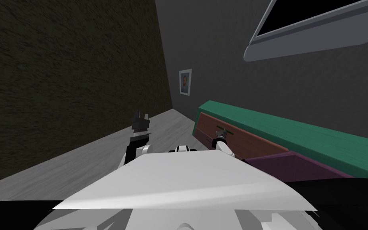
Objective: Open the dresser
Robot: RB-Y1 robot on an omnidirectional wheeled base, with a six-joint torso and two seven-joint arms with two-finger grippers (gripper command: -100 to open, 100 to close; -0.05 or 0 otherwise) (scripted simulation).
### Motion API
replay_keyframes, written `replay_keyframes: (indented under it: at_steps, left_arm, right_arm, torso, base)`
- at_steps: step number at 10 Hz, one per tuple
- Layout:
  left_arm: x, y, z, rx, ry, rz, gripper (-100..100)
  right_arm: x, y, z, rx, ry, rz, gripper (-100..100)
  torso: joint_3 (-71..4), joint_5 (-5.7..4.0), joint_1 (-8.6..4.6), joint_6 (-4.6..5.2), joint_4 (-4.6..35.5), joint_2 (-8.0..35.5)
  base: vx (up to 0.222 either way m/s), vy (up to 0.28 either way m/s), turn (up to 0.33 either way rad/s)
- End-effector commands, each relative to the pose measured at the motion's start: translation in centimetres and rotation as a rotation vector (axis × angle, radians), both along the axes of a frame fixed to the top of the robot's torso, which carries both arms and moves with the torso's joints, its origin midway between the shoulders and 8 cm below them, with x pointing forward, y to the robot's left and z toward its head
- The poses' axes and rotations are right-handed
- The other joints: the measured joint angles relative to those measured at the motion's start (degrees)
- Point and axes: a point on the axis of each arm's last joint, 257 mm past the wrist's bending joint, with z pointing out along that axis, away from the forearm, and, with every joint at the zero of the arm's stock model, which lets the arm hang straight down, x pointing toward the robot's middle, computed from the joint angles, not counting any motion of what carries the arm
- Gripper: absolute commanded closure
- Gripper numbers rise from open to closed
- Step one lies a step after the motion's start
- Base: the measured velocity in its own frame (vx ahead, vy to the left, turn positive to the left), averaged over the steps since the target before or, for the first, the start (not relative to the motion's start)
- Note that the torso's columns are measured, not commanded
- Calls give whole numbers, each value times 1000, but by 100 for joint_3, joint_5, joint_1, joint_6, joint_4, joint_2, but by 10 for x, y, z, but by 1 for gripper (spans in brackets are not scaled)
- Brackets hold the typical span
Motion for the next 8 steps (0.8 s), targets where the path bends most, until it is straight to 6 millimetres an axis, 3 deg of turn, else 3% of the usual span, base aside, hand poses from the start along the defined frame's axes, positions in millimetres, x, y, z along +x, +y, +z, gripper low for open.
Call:
replay_keyframes:
  at_steps: [1,3,5,6,8]
  left_arm:
    - [0,0,0,0,0,0,0]
    - [0,0,0,0,0,0,0]
    - [0,0,0,0,0,0,0]
    - [0,0,0,0,0,0,0]
    - [0,0,0,0,0,0,0]
  right_arm:
    - [-5,-17,6,-117,55,-27,-100]
    - [-9,-27,11,-195,90,-42,-100]
    - [-8,-24,11,-179,83,-39,-100]
    - [-8,-24,11,-178,83,-39,100]
    - [-8,-21,13,-179,82,-32,100]
  torso:
    - [4,-1,-5,0,2,7]
    - [6,-2,-5,0,3,8]
    - [6,-4,-15,1,2,10]
    - [7,-5,-17,1,3,11]
    - [13,1,8,1,6,23]
  base:
    - [39,65,12]
    - [40,72,17]
    - [11,18,0]
    - [0,0,0]
    - [-76,78,-37]
